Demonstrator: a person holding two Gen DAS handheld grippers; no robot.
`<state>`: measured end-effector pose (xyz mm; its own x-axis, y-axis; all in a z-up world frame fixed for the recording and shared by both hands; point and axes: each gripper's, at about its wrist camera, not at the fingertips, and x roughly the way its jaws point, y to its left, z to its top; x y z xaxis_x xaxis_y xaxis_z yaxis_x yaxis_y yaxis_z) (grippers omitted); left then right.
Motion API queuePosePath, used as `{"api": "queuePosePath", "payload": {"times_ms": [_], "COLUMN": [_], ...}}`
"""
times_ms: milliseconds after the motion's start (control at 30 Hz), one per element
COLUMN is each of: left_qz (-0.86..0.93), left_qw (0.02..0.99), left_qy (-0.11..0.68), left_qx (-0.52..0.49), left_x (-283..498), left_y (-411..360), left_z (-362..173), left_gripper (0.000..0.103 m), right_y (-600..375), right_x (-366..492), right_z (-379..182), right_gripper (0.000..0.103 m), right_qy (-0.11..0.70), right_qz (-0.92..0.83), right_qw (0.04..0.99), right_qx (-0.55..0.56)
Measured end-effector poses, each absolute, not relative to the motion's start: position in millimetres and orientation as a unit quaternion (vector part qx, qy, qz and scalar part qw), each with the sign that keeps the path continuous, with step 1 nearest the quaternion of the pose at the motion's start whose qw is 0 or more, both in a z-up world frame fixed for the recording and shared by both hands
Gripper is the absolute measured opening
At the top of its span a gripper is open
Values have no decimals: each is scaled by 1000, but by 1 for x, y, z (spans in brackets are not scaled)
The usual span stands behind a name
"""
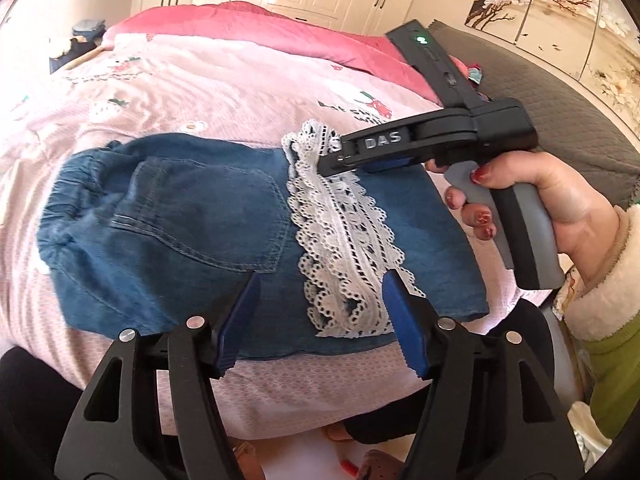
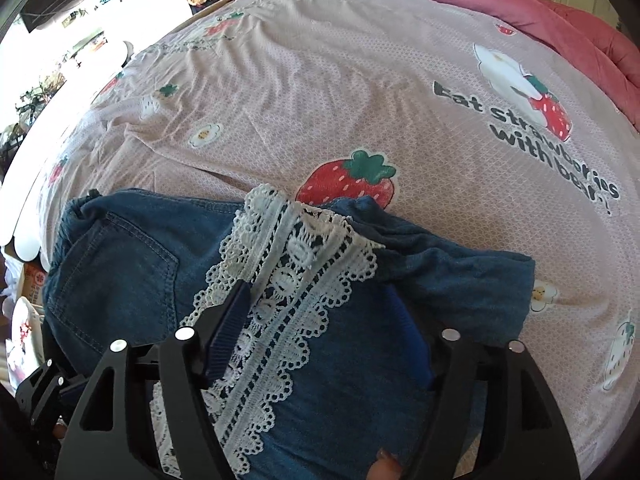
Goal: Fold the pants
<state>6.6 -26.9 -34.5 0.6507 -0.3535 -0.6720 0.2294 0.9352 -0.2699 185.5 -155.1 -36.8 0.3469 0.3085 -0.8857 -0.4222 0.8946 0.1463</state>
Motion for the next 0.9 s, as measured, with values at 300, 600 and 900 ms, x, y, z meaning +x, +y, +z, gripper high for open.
{"api": "queuePosePath", "payload": {"times_ms": [300, 600, 900], "left_qz": [-102, -53, -29], "left_qw": [927, 937, 938], "left_qy": [356, 339, 336], "left_qx": [-67, -64, -78], "left_x": [-5, -17, -27], "left_y": [-1, 22, 46], "left_z": [-9, 9, 12], "left_gripper": [75, 93, 93], "right_y": [-154, -130, -96], "right_x": [164, 144, 140], "right_z": [9, 45, 56], "right_gripper": [81, 91, 94], "right_qy": [474, 432, 423], "right_qz": [254, 294, 321], "right_qw": [842, 850, 844], "right_qx": [-44, -63, -78]}}
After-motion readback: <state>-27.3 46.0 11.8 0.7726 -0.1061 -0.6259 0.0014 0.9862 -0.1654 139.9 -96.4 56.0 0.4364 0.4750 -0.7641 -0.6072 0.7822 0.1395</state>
